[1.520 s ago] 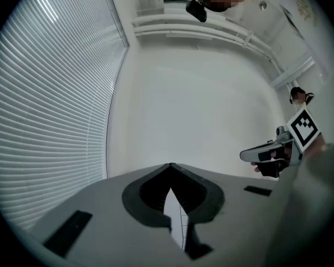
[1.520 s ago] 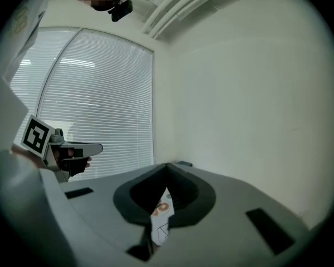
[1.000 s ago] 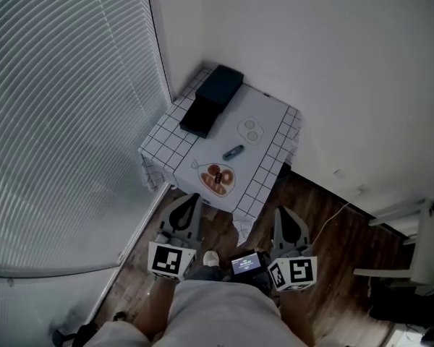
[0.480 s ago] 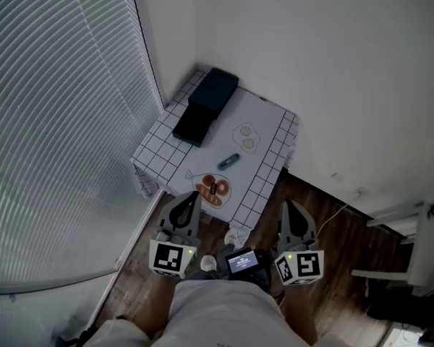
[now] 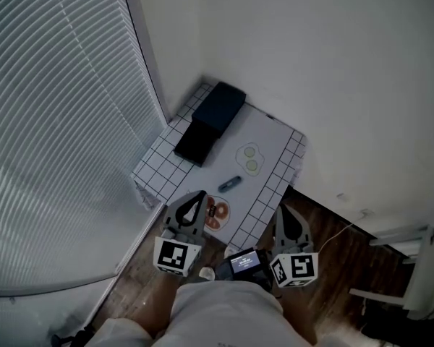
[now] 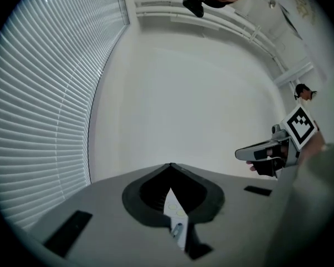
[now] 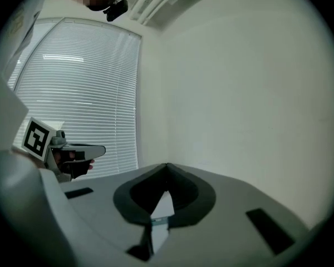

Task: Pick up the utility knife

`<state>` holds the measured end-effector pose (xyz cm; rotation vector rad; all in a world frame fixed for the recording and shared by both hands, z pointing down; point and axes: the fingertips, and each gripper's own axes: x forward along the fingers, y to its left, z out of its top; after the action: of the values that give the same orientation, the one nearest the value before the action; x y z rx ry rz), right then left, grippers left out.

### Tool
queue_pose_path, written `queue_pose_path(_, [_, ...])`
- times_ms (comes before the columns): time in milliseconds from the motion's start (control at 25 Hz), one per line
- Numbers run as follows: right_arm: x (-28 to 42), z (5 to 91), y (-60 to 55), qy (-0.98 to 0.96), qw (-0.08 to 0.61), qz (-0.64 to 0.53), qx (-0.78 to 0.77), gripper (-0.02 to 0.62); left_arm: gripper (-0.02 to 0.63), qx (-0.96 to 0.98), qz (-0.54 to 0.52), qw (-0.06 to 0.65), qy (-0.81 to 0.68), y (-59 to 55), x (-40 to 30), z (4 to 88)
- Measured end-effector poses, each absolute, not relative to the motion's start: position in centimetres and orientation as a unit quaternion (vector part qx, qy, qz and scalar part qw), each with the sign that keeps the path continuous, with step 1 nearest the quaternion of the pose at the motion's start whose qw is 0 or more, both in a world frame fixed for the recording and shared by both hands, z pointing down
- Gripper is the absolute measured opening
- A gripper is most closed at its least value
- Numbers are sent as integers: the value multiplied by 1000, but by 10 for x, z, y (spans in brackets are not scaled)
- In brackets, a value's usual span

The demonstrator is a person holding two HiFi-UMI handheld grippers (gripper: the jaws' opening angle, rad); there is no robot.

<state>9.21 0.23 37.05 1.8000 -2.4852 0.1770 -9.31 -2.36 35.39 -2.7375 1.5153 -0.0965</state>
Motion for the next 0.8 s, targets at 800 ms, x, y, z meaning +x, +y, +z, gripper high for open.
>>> queue_pose_path(800, [111,399,-70,-819,54,89,565,6,6,-875,-95,-20,475,-102,-64,391])
